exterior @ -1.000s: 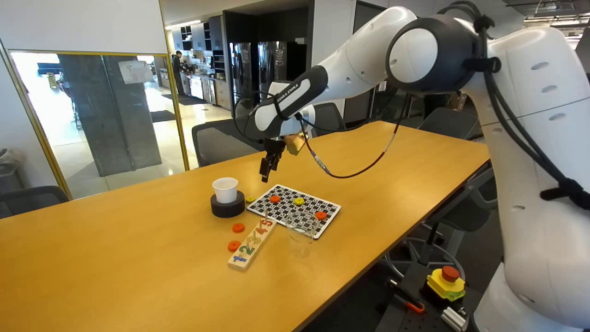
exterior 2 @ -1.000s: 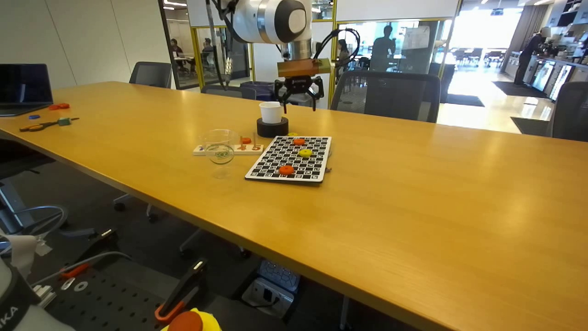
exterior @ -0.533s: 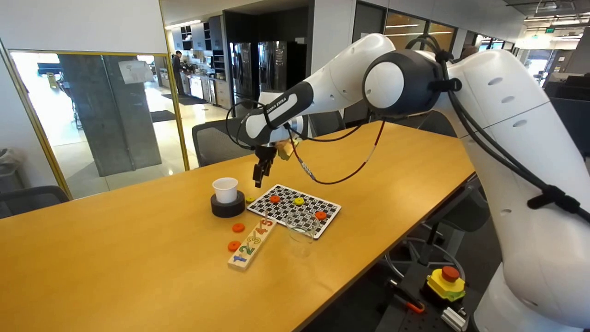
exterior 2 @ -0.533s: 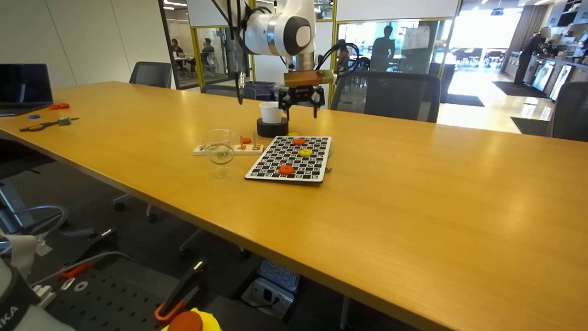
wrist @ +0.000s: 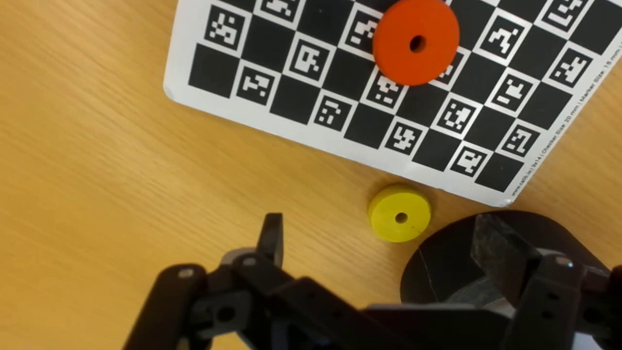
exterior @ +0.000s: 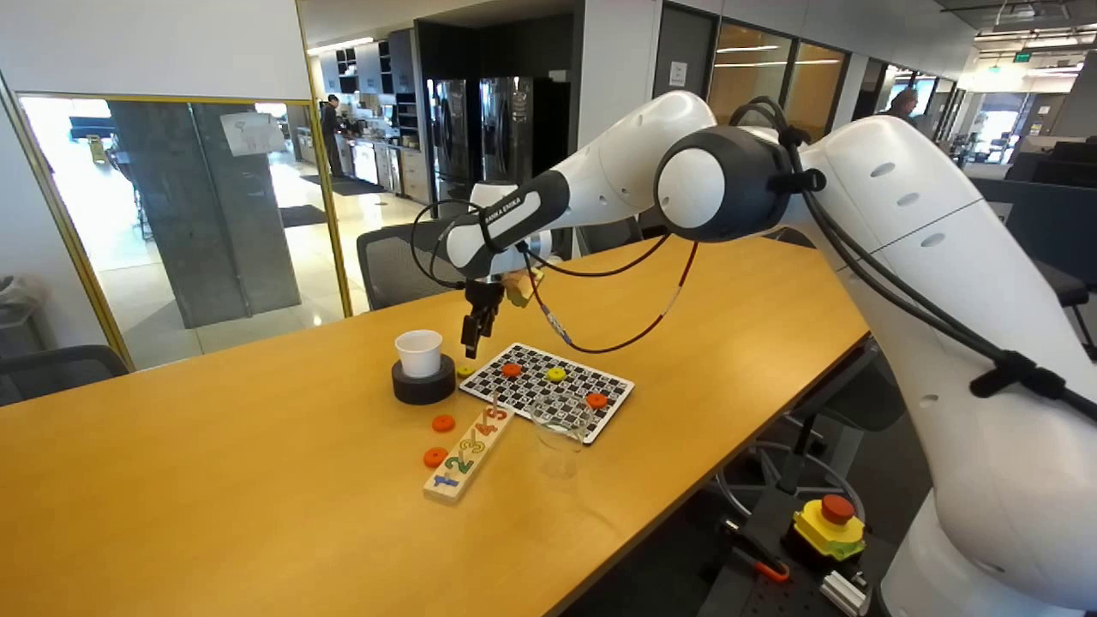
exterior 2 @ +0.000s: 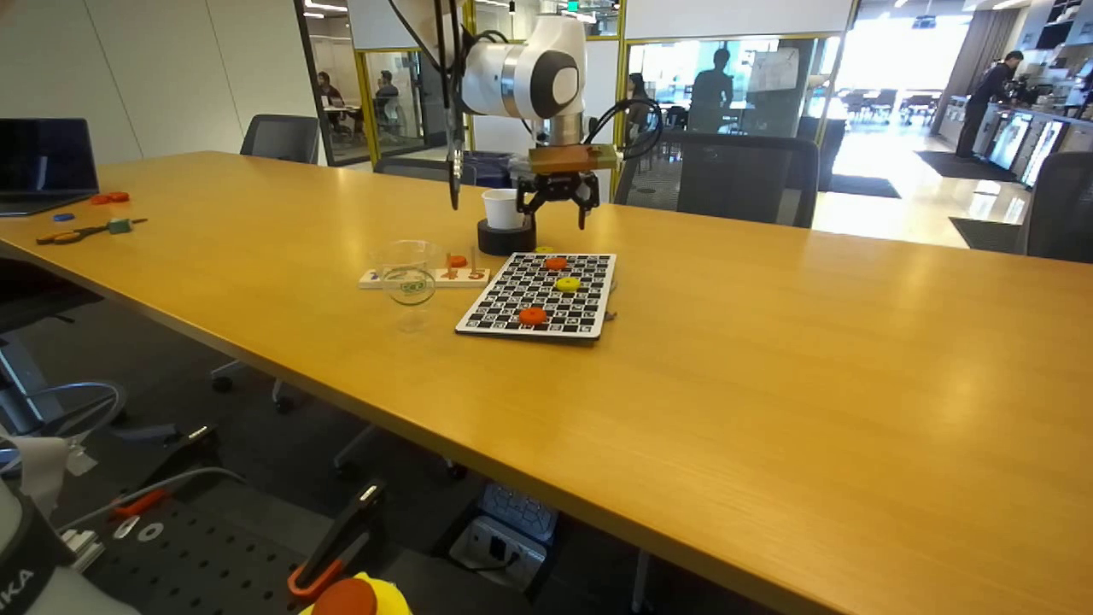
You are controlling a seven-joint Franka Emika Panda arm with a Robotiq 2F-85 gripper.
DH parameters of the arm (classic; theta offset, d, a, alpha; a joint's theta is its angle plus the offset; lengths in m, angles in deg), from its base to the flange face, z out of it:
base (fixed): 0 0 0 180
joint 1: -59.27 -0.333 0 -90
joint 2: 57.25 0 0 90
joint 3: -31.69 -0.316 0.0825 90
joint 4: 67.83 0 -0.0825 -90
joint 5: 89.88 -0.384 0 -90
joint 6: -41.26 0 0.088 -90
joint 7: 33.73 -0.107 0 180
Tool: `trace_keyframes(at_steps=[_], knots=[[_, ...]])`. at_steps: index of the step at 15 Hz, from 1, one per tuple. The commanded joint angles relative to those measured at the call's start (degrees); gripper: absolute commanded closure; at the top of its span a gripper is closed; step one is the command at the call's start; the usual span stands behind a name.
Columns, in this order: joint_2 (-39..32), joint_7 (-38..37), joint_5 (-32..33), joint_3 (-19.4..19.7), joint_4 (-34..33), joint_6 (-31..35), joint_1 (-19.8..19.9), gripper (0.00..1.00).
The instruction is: Pick up all the orange objects from the table and put them in the colorless cup then pick up all the yellow objects from the table and put them in the white cup
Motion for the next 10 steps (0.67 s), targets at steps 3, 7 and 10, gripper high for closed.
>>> trace_keyframes(at_steps=[3,7,10], knots=[[-4.43,0.94,-0.23,-1.5,-6.53,-3.34,0.62,0.0],[-6.64,0.74,-0.81,-2.12,-9.35,-5.25,0.76,0.0],[-8.03,0.8,-1.03,-2.44,-11.33,-6.44,0.75,0.0]])
